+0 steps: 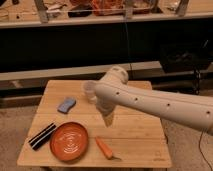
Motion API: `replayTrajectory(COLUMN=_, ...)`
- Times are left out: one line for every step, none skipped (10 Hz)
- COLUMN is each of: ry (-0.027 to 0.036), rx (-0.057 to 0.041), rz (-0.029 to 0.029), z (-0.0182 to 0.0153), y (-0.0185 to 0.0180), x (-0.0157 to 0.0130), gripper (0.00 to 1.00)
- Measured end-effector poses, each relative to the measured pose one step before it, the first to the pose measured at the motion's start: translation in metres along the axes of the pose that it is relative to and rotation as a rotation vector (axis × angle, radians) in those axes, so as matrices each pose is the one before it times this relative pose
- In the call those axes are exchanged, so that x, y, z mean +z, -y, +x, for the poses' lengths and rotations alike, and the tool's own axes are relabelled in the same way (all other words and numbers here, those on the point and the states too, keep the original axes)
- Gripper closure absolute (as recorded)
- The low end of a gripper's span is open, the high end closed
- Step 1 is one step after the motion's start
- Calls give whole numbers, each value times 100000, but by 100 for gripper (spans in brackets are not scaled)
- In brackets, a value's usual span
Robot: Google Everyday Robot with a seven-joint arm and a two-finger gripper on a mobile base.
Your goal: Move the arm in a circular motion
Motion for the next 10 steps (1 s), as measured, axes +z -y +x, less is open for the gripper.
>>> replayTrajectory(ry=1088, rx=-1183, rz=744, z=-518, y=1784, x=556, gripper=20)
replayTrajectory(ry=609, rx=-795, rz=665, z=13, y=1295, x=416, gripper=20)
replayTrajectory(ry=260, rx=-129, rz=642, z=506, y=1120, x=433, gripper=20)
replayTrajectory(ry=40, rx=623, rz=578, z=864, y=765, x=324, gripper=20)
replayTrajectory(ry=-197, rx=1226, rz=530, z=1432, y=469, x=289, gripper=20)
replayTrajectory(ry=-112, rx=1096, rz=509, z=1585, y=222, x=150, gripper=20)
replayTrajectory(ry=-582, rx=1479, rz=433, z=2286, y=-26, x=80, gripper=20)
replayTrajectory(ry=-583, rx=1758, rz=249, z=2834, y=-326, x=-36, gripper=20)
replayTrajectory(ry=-434, rx=1539, rz=16, z=2463, y=-475, x=-80, gripper=20)
replayTrajectory(ry=-492, rx=1547, rz=8, z=2286, y=-448, x=-98, gripper=20)
